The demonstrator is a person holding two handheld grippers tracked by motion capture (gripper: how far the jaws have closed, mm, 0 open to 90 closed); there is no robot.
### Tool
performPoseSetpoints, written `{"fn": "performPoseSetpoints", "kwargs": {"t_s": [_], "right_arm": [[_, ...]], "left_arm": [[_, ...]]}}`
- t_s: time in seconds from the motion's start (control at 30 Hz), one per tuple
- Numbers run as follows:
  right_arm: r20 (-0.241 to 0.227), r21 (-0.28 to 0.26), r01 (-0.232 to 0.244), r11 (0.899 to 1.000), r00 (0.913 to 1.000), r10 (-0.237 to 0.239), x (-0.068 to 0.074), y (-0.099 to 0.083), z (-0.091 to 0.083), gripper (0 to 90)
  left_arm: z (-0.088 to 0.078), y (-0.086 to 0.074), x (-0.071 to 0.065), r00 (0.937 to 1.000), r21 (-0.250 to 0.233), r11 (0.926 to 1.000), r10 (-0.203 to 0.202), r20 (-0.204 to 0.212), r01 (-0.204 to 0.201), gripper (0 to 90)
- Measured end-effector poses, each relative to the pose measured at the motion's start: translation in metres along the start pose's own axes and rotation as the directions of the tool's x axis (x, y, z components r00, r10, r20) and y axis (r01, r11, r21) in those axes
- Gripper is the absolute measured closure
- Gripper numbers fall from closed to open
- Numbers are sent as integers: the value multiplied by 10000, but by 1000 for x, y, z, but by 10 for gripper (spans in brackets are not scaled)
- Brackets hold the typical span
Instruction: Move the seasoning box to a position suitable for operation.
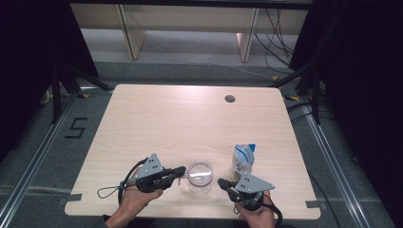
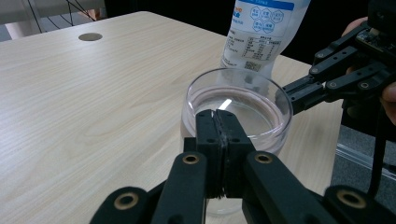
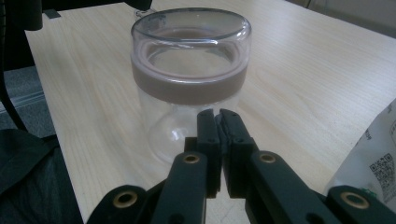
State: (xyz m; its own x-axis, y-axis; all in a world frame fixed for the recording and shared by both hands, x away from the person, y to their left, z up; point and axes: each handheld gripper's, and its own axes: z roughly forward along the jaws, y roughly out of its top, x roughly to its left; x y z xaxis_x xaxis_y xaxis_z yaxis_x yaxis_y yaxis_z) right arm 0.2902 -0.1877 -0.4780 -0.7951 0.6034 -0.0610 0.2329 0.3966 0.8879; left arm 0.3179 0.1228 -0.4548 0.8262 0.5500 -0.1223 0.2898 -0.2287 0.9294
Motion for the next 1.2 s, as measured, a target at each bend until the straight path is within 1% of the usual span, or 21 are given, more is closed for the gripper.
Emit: {"fn": "performPoseSetpoints", "kwargs": {"t_s": [0.07,0.1,0.13,0.2,0.27,0.4,0.43,0.47,0.5,0.53,0.57,0.6,0.8,0.83,0.93,0.97,1.0,1.07,1.1,1.17,1.2], "right_arm": [[19,-20,15,10000,10000,-15,0,0,1,880],[-10,12,-31,10000,10000,31,1,0,1,880],[-58,0,42,10000,10000,-42,0,0,1,880],[-70,-24,18,10000,10000,-19,0,1,2,882],[-50,-6,92,10000,9999,-92,-1,1,2,881],[-67,9,60,10000,10000,-60,0,2,2,881],[-74,-5,38,10000,10000,-38,0,2,2,881],[-77,6,68,10000,9999,-68,0,2,2,882],[-80,14,55,10000,10000,-55,0,1,2,881],[-84,18,53,10000,10000,-53,0,2,2,881],[-26,56,-90,9999,10000,90,1,2,2,881],[-20,10,51,10000,10000,-51,-1,2,2,881],[-32,7,26,10000,10000,-26,0,2,2,881],[-106,-1,20,10000,9999,-20,0,2,3,881],[-94,20,7,10000,10000,-6,0,3,3,881],[-83,-63,-5,10000,10000,4,0,3,4,881],[-207,64,-157,9999,9997,158,1,3,3,881],[-224,77,-115,9999,9997,117,1,3,3,882],[-242,68,-121,9999,9996,122,1,3,3,882],[-221,63,-111,9999,9997,112,1,4,3,885],[-23,-106,-160,9998,9999,159,1,4,3,888]], "left_arm": [[0,0,0,10000,-1,10000,27,-6,-27,881],[-2,0,0,9999,82,9999,67,-99,-66,881],[-2,0,0,9999,82,9999,67,-99,-66,881],[-3,0,0,9999,41,10000,20,-121,-20,881],[-3,0,1,9999,33,10000,47,-119,-47,880],[-4,-1,3,9999,-38,10000,52,-122,-52,881],[-4,-2,2,9999,-56,10000,-33,-140,32,880],[-4,-2,2,9999,-56,10000,-33,-140,32,880],[-4,-2,2,9999,-75,9999,-78,-155,77,880],[-4,-2,2,9999,-80,10000,-23,-153,22,880],[-4,-2,2,9999,-84,10000,-48,-155,47,880],[-4,-2,2,9999,-84,10000,-48,-155,47,880],[-4,-3,2,9999,-105,9999,-6,-157,4,880],[-4,-3,2,9999,-104,9999,13,-157,-15,881],[-4,-3,2,9999,-115,9999,7,-148,-9,881],[-4,-3,2,9999,-119,9999,2,-153,-4,881],[-4,-3,2,9999,-113,9999,31,-155,-33,881],[-5,-3,1,9997,-86,9999,58,-236,-60,881],[-4,-3,2,9999,-126,9999,30,-130,-32,881],[-5,-3,2,9998,-46,10000,57,-208,-58,881],[-5,-3,2,9997,-61,10000,78,-218,-79,882]]}}
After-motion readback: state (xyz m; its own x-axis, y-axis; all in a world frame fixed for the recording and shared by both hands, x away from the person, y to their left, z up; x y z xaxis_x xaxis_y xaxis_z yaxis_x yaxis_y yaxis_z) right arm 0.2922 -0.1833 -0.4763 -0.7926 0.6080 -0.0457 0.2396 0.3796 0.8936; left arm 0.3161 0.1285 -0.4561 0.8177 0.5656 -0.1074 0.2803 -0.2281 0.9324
